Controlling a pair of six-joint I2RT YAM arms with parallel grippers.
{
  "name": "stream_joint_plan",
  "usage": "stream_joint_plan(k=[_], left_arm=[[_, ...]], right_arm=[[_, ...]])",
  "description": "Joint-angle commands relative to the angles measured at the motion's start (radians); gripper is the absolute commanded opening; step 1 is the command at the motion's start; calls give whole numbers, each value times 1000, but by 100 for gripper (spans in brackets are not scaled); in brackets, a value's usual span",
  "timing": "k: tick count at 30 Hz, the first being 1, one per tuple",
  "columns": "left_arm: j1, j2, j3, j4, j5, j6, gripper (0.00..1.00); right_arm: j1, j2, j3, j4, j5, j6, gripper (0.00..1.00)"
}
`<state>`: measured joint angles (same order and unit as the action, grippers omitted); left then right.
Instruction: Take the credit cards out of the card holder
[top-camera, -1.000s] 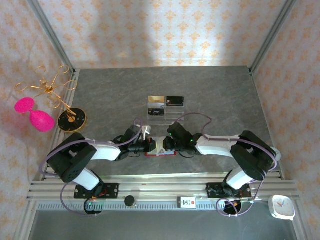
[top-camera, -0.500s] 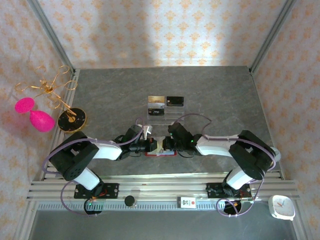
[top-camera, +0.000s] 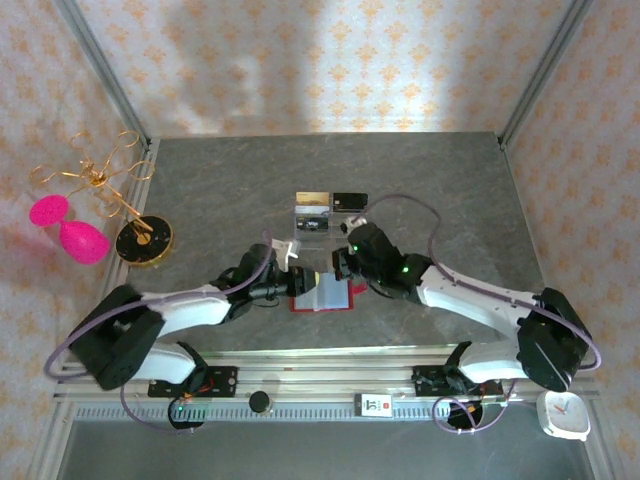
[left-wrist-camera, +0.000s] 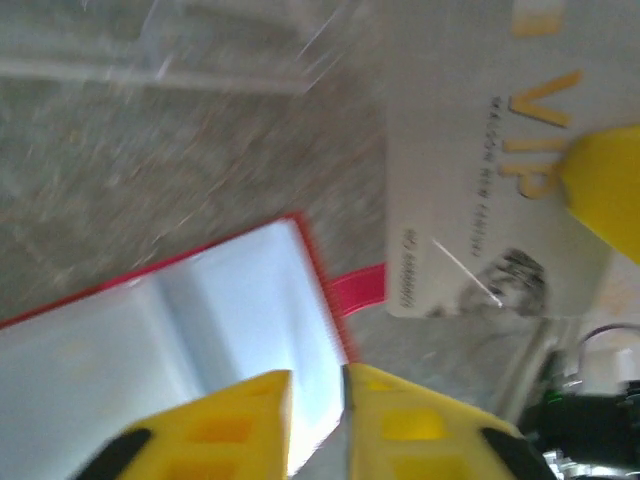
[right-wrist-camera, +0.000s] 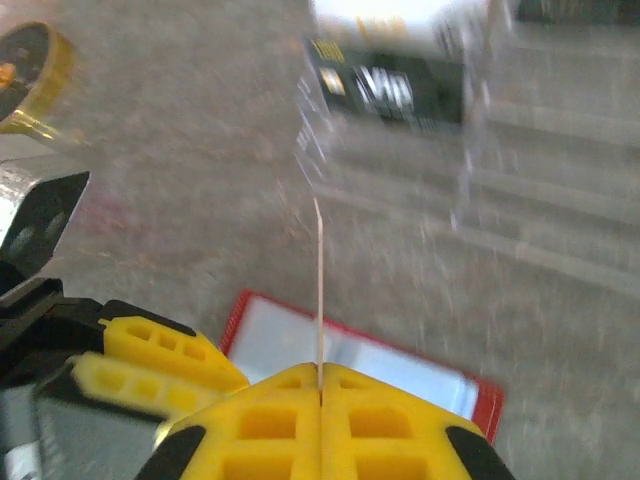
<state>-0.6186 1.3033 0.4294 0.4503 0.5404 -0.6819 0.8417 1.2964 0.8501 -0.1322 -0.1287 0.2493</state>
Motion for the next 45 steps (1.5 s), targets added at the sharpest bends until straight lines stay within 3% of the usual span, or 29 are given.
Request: stream_joint_plan(k=[1, 5, 9, 14, 15, 22, 29, 45], left_arm=[[54, -118, -13, -71, 31, -5, 29], [132, -274, -61, -136, 35, -20, 45], [182, -405, -46, -247, 18, -6, 58], [206, -486, 12, -383, -42, 46, 97], [209, -501, 18, -392, -62, 41, 99], [226, -622, 25, -395, -225, -7, 99], [253, -626, 51, -379, -205, -5, 99], [264, -598, 40, -303, -158, -3, 99]], right_arm=[[-23, 27, 127, -50, 38, -273, 0], [-89, 101, 227, -50, -80, -489, 0], [-168, 229, 405, -172, -227, -678, 0], [-197, 406, 631, -357, -267, -882, 0], [-202, 440, 669, -383, -264, -912, 0], [-226, 603, 851, -456, -270, -1060, 0], [-235, 702, 947, -503, -232, -1168, 0], [-239, 742, 958, -538, -228, -1282, 0]])
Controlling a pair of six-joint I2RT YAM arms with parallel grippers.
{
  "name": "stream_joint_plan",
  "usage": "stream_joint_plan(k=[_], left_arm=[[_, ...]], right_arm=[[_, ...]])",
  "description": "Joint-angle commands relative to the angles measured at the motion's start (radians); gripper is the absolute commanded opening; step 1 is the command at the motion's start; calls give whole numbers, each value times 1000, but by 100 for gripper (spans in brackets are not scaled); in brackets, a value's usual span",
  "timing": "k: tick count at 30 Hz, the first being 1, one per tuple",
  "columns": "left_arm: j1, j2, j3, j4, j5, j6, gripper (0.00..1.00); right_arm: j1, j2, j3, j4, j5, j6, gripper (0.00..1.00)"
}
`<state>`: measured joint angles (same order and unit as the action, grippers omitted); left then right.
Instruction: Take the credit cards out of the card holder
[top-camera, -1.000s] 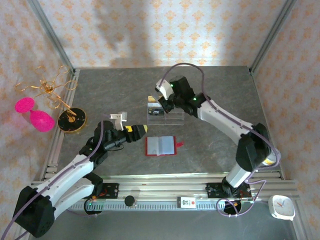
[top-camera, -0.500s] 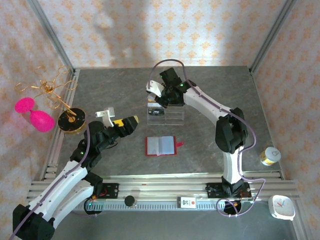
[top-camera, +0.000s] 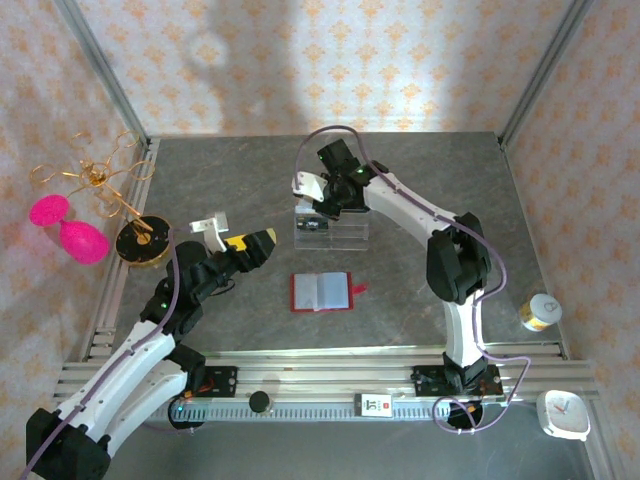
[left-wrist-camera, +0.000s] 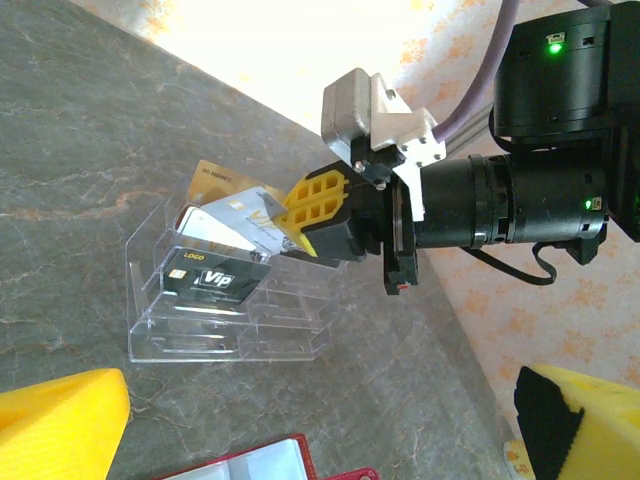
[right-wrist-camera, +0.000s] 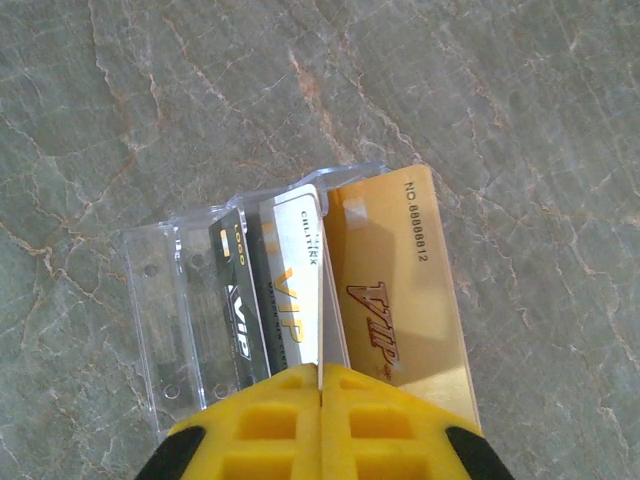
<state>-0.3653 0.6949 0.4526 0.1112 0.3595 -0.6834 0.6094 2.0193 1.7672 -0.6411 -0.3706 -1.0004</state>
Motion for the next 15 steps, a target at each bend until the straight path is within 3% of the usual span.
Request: stream_joint_plan(k=[1, 15], left_arm=[[11, 14, 17, 36, 26, -1, 99], [14, 53, 14, 59, 78, -10, 99]], right_arm=[[-8, 22, 44, -28, 16, -32, 0], [-7, 70, 75, -63, 6, -48, 0]])
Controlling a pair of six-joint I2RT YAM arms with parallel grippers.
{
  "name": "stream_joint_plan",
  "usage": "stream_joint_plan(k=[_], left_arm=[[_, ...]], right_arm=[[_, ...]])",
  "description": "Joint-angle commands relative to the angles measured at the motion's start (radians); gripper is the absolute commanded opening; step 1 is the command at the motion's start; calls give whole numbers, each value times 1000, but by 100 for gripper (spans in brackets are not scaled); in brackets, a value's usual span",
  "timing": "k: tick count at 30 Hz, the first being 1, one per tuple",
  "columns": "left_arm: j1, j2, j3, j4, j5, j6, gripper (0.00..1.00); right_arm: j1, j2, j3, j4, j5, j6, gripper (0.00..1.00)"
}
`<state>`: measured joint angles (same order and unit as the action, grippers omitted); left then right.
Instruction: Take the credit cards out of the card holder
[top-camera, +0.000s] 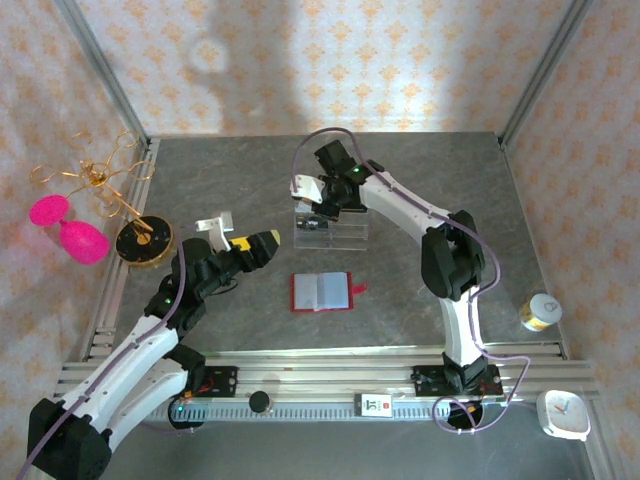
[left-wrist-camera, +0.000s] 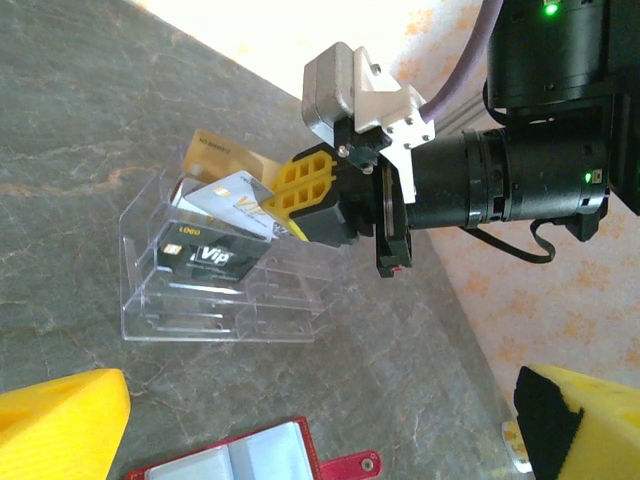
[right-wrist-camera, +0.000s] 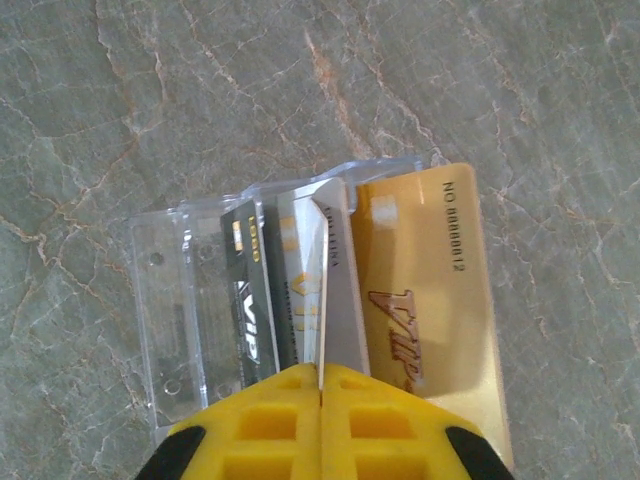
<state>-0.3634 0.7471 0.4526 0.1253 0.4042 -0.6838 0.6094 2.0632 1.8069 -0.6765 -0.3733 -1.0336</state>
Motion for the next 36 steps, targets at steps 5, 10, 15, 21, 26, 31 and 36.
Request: stream_joint_plan(k=[5, 10, 15, 21, 26, 31, 36], left_arm=[[14, 3, 15, 42, 38, -7, 99], [15, 9, 8, 58, 46, -10, 99], [15, 18, -16, 96, 41, -11, 97], [15, 63, -101, 239, 51, -61, 93], [16, 68, -187, 374, 68, -121, 95], [16, 57, -181, 319, 48, -72, 92], [16, 57, -181, 250, 15, -30, 80]], right_arm=[[-7, 36, 48, -27, 4, 0, 8], [-7, 4, 50, 50, -40, 68, 32], [-7, -84, -20, 180, -123, 211, 37], [20, -242, -302, 517, -229, 669, 39], [129, -389, -609, 705, 108, 1042, 40], [231, -451, -797, 657, 272, 1277, 42], [377, -409, -843, 567, 400, 1364, 40]])
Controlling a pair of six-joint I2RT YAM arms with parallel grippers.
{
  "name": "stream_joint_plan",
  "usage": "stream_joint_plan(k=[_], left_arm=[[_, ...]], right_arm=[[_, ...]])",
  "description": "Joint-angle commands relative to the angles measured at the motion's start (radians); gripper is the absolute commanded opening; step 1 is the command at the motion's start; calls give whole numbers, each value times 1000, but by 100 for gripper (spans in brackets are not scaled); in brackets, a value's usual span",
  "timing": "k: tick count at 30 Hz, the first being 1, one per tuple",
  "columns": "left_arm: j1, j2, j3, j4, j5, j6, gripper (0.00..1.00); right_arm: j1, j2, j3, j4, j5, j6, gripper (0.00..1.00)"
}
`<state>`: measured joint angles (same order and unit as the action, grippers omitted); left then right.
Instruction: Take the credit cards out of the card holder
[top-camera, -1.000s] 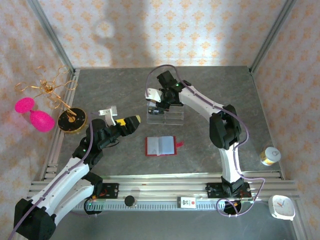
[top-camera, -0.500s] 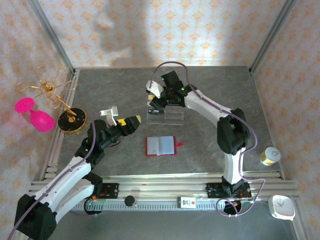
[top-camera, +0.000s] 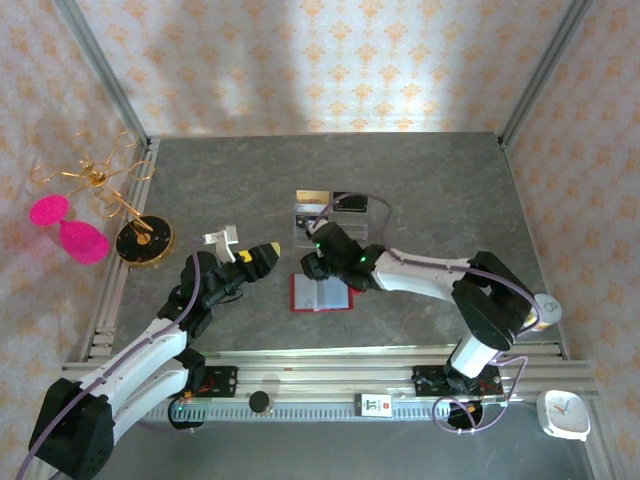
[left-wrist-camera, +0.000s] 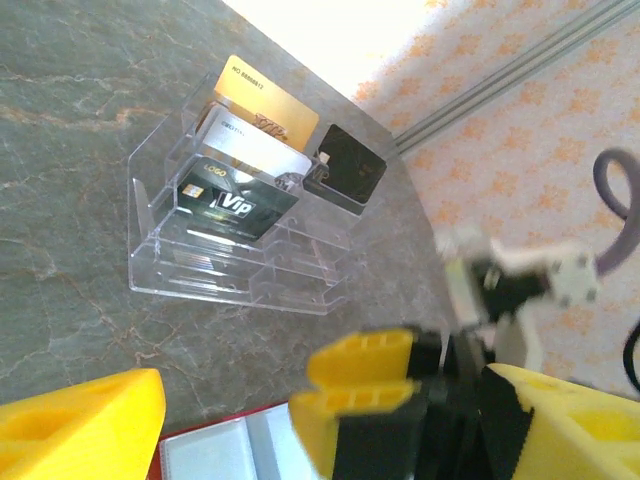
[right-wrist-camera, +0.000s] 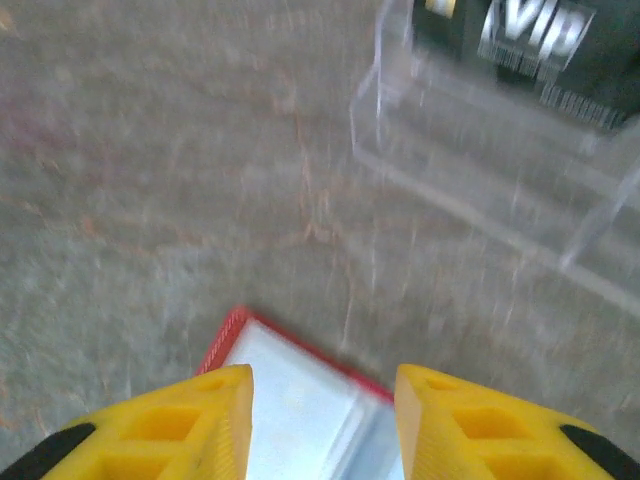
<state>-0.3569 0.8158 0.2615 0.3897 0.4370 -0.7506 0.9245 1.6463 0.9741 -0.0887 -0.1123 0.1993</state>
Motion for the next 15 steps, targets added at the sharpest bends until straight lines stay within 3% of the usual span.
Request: stream_joint_plan(k=[1, 7, 15], left_arm=[[8, -11, 9, -23, -18, 40, 80], [9, -26, -11, -50, -6, 53, 68], [9, -31, -32, -50, 3, 52, 57]], right_arm=[[88, 14, -19, -20, 156, 147, 40], [176, 88, 17, -36, 192, 154, 41], [201, 205, 78, -122, 234, 155, 41]])
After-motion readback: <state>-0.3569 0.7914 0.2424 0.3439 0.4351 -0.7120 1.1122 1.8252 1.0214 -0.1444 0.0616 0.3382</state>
